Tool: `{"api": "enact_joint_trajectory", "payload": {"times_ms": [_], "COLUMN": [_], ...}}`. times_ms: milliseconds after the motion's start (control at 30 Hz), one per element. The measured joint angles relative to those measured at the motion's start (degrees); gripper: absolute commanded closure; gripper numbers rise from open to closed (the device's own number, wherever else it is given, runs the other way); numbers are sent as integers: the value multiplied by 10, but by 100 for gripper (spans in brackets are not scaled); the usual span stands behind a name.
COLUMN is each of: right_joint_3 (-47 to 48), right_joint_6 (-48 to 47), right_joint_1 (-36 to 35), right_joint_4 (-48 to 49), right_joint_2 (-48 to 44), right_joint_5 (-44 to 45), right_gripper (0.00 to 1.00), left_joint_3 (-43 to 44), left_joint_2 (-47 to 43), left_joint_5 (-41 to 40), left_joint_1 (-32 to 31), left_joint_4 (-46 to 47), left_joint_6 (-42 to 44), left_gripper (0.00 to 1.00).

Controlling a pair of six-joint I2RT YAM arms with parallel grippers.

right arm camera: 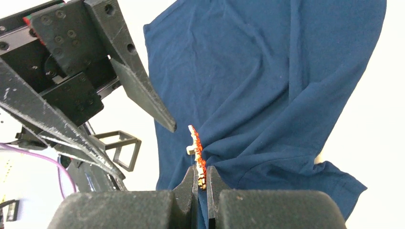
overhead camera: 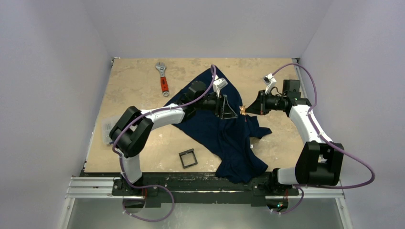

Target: Remove the brooch from the garment

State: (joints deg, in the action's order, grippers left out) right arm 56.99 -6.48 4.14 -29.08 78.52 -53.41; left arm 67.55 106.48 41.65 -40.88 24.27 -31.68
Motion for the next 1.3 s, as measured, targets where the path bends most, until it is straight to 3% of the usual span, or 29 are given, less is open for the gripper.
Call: {"api": "enact_joint_trajectory", "payload": {"times_ms": [533,1000,1300], "right_joint_3": [12,12,43], "right_joint_6": [9,13,14], "right_joint_1": [0,0,0], "right_joint_4": [-4,-9,-9], "right_joint_2": [7,-2,23], "right_joint_5": [-7,-16,-16], "right_gripper": [100,100,100], "left_joint_3": [5,24,22], "left_joint_2": [13,48,47], "left_joint_5": [5,6,6], "left_joint_1": [-49,-103,-105], "left_joint_4": [14,7,-14], "left_joint_6": [176,250,290], "left_gripper": [36,41,42]}}
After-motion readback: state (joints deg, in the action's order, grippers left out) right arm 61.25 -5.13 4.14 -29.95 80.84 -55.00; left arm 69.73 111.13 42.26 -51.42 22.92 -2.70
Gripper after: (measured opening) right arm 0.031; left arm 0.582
